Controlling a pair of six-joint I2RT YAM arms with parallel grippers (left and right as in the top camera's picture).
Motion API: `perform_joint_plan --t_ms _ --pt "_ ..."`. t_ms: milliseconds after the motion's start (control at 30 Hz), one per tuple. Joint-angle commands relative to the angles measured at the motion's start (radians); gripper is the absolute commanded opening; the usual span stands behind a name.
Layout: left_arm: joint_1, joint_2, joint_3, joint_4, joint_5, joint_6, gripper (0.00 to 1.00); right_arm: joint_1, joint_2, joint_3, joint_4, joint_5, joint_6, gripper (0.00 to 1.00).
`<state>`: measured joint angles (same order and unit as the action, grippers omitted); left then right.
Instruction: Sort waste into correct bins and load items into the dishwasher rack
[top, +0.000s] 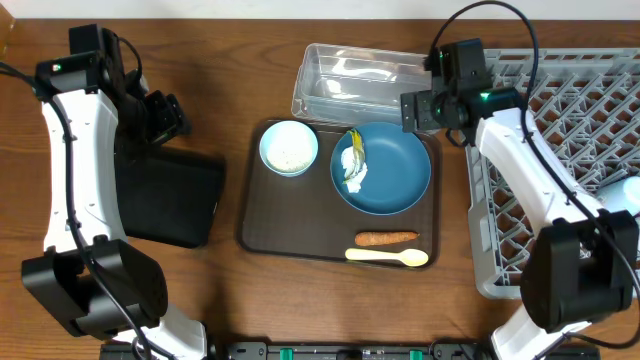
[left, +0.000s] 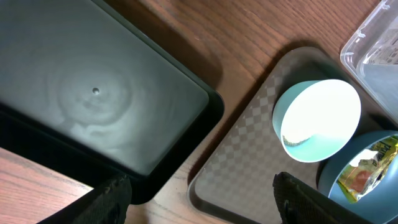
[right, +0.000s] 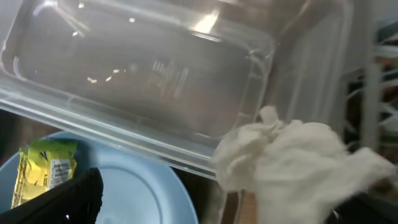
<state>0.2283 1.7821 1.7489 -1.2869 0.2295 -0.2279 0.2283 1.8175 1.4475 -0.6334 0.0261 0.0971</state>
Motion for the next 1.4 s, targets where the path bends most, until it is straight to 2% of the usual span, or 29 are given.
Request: perform_joint_plan --t_ms 0,400,467,633,767,867,933,1033,1100,1367 --pt "0.002 -0.005 -0.005 -0.007 -0.006 0.01 0.76 -0.023 -0.032 0.024 -0.033 0.055 -0.006 0.99" --pt "0.002 -0.005 -0.005 -0.007 -0.006 0.01 0.76 -0.046 -0.032 0.024 -0.077 0.042 -0.006 0.99" --pt "0.002 -0.005 -0.005 -0.007 -0.006 0.009 0.76 -0.046 -0.033 0.025 -0.06 -0.087 -0.054 0.99" --pt "0.002 -0.005 -0.005 -0.006 -0.005 0.009 0.76 -0.041 -0.034 0.024 -0.039 -0.547 -0.264 0.99" --pt "-0.001 -0.005 -0.005 0.002 0.049 0.014 0.76 -0.037 -0.035 0.024 -0.037 -0.55 -0.249 0.99" --pt "-0.025 -0.005 -0.005 0.031 0.15 0.096 0.76 -0.037 -0.035 0.025 -0.04 -0.579 -0.248 0.99" --pt "-0.058 -0.005 -0.005 0.043 0.213 0.162 0.76 -0.037 -0.035 0.025 -0.04 -0.663 -0.271 0.99" --pt "-0.127 -0.005 -0.005 0.05 0.266 0.273 0.77 -0.04 -0.035 0.024 -0.036 -0.901 -0.384 0.99" --pt "-0.169 -0.005 -0.005 0.05 0.273 0.303 0.77 -0.048 -0.035 0.024 -0.036 -1.055 -0.452 0.99" --pt "-0.256 -0.005 -0.005 0.046 0.507 0.415 0.77 -0.08 -0.034 0.024 -0.052 -1.28 -0.48 0.99"
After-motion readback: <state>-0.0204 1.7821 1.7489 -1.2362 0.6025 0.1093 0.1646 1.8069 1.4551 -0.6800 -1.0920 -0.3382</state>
